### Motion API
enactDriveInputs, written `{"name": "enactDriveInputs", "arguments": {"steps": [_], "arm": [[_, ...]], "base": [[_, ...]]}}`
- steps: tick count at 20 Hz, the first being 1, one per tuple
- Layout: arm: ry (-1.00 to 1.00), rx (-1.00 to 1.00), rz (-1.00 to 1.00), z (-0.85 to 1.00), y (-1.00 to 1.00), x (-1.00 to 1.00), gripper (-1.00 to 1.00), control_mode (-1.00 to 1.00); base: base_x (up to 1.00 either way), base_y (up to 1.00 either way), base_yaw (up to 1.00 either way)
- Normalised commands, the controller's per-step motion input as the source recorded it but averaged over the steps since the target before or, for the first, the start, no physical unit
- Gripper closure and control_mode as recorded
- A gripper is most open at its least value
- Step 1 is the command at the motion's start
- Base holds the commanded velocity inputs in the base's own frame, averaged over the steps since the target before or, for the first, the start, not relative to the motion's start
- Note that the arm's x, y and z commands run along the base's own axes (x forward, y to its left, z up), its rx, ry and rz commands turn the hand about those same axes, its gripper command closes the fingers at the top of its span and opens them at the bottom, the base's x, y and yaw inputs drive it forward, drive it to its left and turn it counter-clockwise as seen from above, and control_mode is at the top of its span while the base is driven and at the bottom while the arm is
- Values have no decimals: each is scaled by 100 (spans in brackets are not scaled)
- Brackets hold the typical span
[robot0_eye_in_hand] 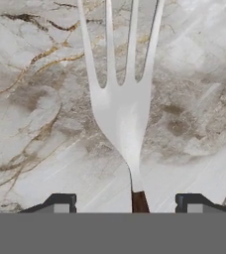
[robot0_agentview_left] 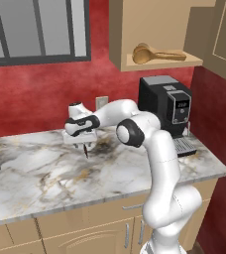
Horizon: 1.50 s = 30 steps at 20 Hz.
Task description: Organize the utensils by type. Pick up the wooden spoons from the counter and place them in the open cabinet. Then pick up the metallic utensils from the counter and place them in the open drawer.
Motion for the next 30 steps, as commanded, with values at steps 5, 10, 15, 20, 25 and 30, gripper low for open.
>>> {"name": "enactDriveInputs", "arguments": {"steps": [5,10,15,20,25,30], "arm": [[0,0,-4,-29,2,1,-100,-100],[0,0,-3,-29,0,0,-100,-100],[0,0,-3,-31,0,-2,-100,-100],[0,0,-5,-38,-1,-14,-100,-100],[2,0,-5,-46,0,-30,-100,-100],[11,0,-7,-57,0,-34,100,-100]], "base": [[0,0,0],[0,0,0],[0,0,0],[0,0,0],[0,0,0],[0,0,0]]}}
